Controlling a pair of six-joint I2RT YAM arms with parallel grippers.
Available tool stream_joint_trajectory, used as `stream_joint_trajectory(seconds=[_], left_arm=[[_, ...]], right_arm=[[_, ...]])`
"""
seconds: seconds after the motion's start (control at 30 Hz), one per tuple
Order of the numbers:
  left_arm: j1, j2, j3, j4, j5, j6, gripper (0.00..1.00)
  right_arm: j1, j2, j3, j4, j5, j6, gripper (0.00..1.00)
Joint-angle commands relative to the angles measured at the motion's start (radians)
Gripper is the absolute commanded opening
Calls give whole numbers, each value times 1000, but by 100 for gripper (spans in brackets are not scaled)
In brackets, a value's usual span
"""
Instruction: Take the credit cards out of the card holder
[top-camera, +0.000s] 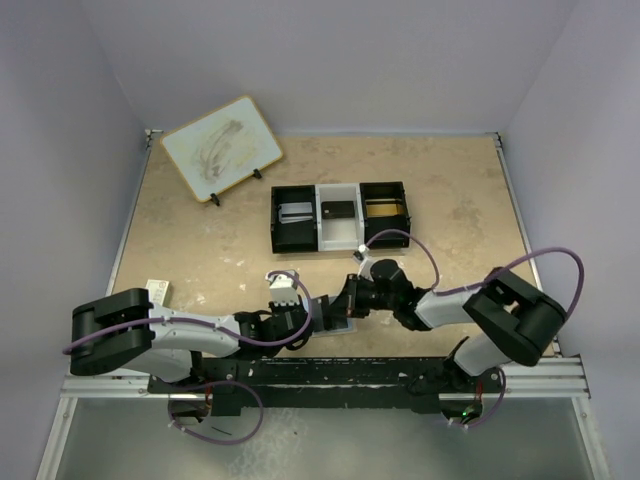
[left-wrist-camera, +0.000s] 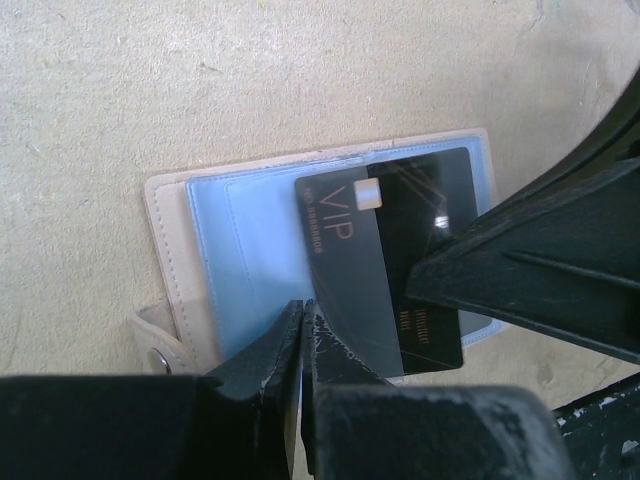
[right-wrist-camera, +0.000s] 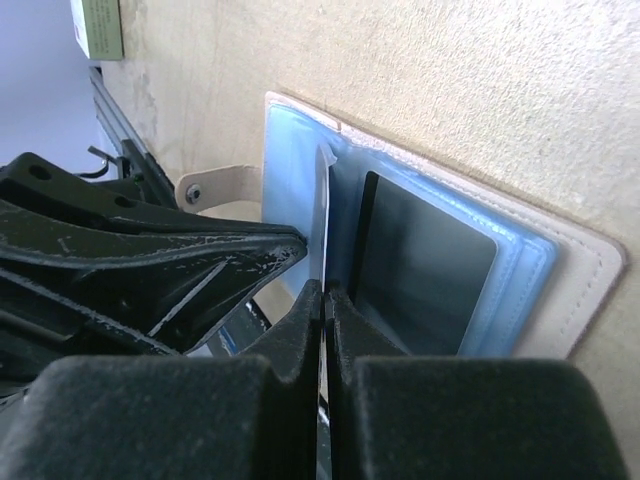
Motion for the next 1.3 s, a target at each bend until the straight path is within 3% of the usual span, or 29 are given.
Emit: stream_joint_trajectory(seconds=[0.0, 0.3, 0.57, 0.73, 0.87, 1.0, 1.1, 1.27], left_arm=[[-5, -11, 7, -71, -5, -3, 0], [-5, -39, 19, -74, -11, 13, 0], [-5, -154, 49, -120, 3, 54, 28], [-5, -247, 138, -278, -21, 130, 45], [-3, -298, 195, -408, -80, 199, 60], [34, -367, 241, -541, -120, 233, 61], [124, -432, 268, -597, -82, 279, 62], [296, -495, 306, -655, -38, 393, 63]], right_arm=[[-1, -141, -2, -128, 93, -50, 0], [-1, -391, -49, -232, 176, -95, 0], [-1, -623, -48, -273, 300, -218, 0], [-1, -738, -3, -330, 391, -414, 0], [-1, -752, 43, -365, 455, -586, 0], [-1, -722, 71, -349, 483, -730, 0], [-1, -653, 126, -391, 596, -712, 0], [-1, -504, 249, -434, 610, -891, 0]])
